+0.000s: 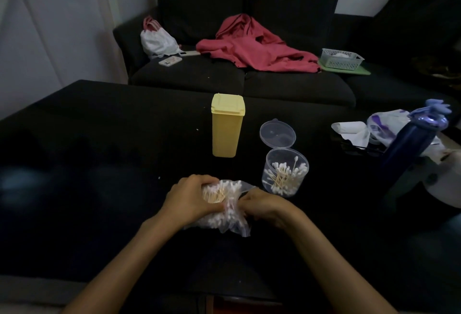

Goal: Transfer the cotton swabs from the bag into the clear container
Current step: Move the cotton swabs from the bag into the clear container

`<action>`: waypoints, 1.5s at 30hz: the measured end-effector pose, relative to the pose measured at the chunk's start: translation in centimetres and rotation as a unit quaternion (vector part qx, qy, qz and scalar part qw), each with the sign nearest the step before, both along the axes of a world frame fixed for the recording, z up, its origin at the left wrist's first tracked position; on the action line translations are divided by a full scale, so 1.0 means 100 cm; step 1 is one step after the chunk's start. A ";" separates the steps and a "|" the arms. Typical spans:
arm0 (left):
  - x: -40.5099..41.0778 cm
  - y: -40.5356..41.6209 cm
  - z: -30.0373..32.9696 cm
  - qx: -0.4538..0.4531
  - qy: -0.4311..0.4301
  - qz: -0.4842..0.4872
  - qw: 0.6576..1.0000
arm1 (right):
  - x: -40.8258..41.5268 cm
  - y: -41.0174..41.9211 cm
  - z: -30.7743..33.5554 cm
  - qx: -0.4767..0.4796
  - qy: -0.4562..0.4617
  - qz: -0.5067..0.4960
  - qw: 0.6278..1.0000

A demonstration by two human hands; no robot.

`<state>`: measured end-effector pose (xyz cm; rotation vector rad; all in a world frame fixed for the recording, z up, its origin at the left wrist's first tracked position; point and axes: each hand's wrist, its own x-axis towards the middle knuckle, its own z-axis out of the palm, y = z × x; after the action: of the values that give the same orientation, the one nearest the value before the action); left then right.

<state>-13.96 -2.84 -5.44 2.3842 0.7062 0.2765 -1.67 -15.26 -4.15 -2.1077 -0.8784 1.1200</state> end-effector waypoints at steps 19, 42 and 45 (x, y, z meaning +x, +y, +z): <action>-0.003 0.004 0.007 0.025 0.105 -0.060 0.992 | 0.004 -0.002 -0.005 0.014 0.052 -0.039 0.998; -0.002 0.008 0.011 -0.017 0.103 -0.032 0.994 | 0.019 -0.006 0.009 -0.097 -0.012 0.060 0.993; -0.002 0.008 0.010 -0.037 0.103 -0.040 0.993 | 0.024 -0.010 0.014 -0.099 0.001 0.059 0.993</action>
<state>-14.17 -2.00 -4.41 2.3843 0.6985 -0.0306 0.76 -16.29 -2.76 -2.2377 -0.9342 1.3186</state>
